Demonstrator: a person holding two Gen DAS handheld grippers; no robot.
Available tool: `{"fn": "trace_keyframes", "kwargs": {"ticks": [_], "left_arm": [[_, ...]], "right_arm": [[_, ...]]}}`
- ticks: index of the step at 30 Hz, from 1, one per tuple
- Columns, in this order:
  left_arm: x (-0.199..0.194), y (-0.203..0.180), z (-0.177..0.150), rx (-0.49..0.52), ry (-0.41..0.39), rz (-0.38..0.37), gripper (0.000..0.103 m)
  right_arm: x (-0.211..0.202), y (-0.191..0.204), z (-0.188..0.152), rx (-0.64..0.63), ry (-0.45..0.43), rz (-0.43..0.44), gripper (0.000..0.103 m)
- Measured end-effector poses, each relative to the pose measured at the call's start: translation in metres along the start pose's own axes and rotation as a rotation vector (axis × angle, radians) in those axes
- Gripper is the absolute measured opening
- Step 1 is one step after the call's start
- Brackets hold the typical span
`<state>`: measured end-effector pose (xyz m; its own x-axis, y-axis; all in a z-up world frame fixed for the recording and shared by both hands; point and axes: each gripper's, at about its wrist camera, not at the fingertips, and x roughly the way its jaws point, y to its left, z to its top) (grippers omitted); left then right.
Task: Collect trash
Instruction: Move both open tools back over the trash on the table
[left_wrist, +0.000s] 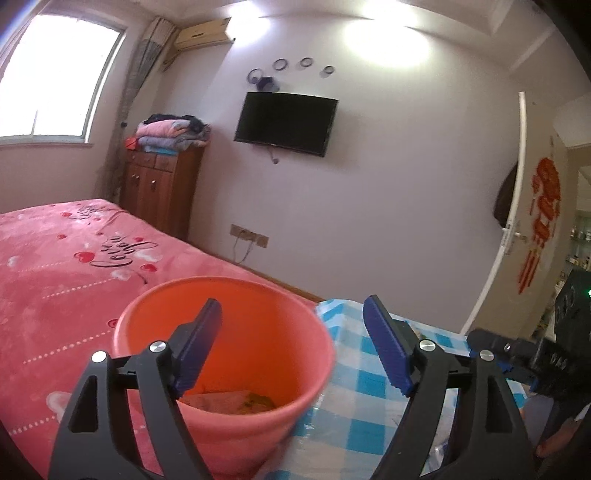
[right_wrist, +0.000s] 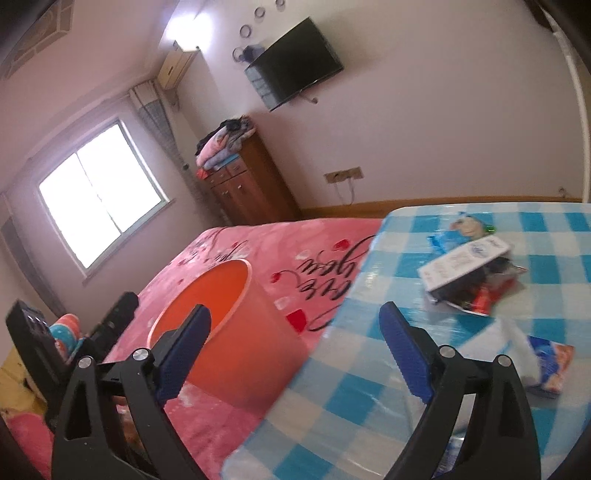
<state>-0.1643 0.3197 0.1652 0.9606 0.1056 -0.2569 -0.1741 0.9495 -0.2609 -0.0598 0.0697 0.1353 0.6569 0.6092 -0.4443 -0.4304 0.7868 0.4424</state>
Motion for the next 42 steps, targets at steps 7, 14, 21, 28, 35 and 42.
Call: {"fn": "trace_keyframes", "kwargs": {"ticks": [7,14,21,28,35,42], "left_arm": [[-0.015,-0.032,-0.015,0.068,0.021,-0.051,0.080],[-0.021,-0.067,-0.032,0.123,0.089,-0.110,0.080],[-0.024,-0.093,-0.061,0.173,0.160,-0.169,0.080],[-0.013,-0.105,-0.082,0.166,0.266,-0.214,0.080],[0.006,-0.126,-0.081,0.176,0.349,-0.231,0.080],[0.051,-0.151,-0.066,0.158,0.401,-0.212,0.080]], "right_arm": [[-0.036,-0.032,-0.023,0.039,-0.074,-0.044,0.096],[-0.066,-0.051,-0.040,0.025,-0.103,-0.114,0.098],[-0.092,-0.070,-0.064,0.046,-0.096,-0.171,0.098],[-0.107,-0.093,-0.086,0.108,-0.068,-0.204,0.098],[-0.113,-0.112,-0.096,0.142,-0.051,-0.199,0.098],[-0.113,-0.138,-0.101,0.178,-0.056,-0.178,0.098]]}}
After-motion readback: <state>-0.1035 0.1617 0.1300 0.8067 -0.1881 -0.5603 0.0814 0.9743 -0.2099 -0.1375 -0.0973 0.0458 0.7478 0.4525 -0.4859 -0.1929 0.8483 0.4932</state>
